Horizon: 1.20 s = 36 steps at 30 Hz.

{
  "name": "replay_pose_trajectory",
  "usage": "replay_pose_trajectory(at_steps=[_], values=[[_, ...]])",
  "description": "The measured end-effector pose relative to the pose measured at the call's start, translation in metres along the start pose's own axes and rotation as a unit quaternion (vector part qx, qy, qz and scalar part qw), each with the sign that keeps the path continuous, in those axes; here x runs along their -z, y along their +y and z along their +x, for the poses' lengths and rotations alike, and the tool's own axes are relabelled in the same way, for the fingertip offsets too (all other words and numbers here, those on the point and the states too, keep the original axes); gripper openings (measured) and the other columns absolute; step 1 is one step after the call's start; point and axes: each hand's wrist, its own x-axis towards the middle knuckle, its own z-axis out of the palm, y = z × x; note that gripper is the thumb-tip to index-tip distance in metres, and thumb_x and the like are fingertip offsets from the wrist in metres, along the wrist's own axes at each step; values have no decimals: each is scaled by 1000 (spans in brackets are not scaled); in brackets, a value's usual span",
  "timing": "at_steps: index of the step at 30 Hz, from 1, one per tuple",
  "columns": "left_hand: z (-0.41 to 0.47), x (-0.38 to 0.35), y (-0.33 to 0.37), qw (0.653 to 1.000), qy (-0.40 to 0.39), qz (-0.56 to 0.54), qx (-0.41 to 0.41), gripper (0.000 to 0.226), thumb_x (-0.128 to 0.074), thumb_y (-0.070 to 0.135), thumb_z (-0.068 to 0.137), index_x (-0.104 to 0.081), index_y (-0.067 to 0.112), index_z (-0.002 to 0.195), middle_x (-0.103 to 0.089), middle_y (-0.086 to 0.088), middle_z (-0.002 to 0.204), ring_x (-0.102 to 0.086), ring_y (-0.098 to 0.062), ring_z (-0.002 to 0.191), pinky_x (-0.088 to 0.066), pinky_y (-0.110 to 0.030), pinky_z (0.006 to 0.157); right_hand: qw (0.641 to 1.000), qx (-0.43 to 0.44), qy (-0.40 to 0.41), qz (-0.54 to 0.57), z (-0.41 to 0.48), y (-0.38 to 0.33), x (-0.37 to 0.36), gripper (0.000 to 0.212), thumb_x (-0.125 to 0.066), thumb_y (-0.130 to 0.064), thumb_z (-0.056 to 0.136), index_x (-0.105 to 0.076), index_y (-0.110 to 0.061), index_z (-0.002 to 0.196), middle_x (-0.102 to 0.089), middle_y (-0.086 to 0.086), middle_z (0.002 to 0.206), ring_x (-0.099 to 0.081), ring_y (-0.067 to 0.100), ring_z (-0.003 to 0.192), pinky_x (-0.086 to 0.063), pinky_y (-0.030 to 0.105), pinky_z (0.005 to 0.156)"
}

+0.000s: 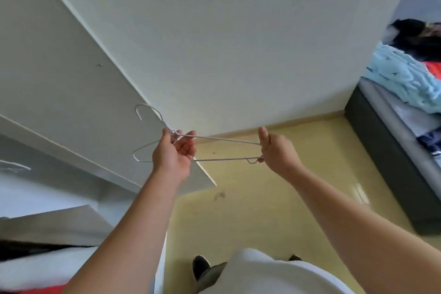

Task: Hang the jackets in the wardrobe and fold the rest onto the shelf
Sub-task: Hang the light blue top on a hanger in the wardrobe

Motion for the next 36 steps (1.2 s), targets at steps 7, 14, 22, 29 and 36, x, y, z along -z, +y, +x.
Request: replay_pose_trajectory(at_steps=[7,14,22,29,36], values=[[-20,-148,-101,986,-102,94,92,26,-50,29,105,-50,20,81,-77,-17,87,-59,-15,48,-49,-20,46,984,-124,128,12,0,108,134,66,-22,-54,105,-59,-4,81,-68,9,77,-62,30,78,-49,35,70],[-8,-295,-184,960,-166,153,165,26,-49,24,105,-52,18,79,-75,-15,79,-58,-15,48,-46,-20,47,964,-207,165,22,18,182,227,67,-22,-59,103,-56,-8,76,-65,5,72,-60,24,69,-41,30,58],[26,-469,-290,895,-229,257,284,28,-56,20,102,-61,12,75,-71,-4,66,-58,-8,46,-45,-18,45,942,-293,164,-14,68,254,342,53,-35,-61,100,-54,-19,75,-66,-3,74,-59,14,69,-38,28,55],[13,-607,-369,797,-344,392,304,19,-72,31,92,-69,19,79,-62,8,61,-51,-3,44,-37,-17,44,928,-297,217,62,97,295,429,9,-55,-47,97,-60,-42,91,-65,-9,83,-67,9,68,-49,23,59],[25,-725,-445,778,-347,454,263,21,-73,1,88,-64,19,92,-64,6,67,-54,-1,43,-42,-15,42,913,-310,252,79,148,358,501,15,-52,-33,102,-65,-38,100,-64,-14,82,-59,6,75,-42,15,58]])
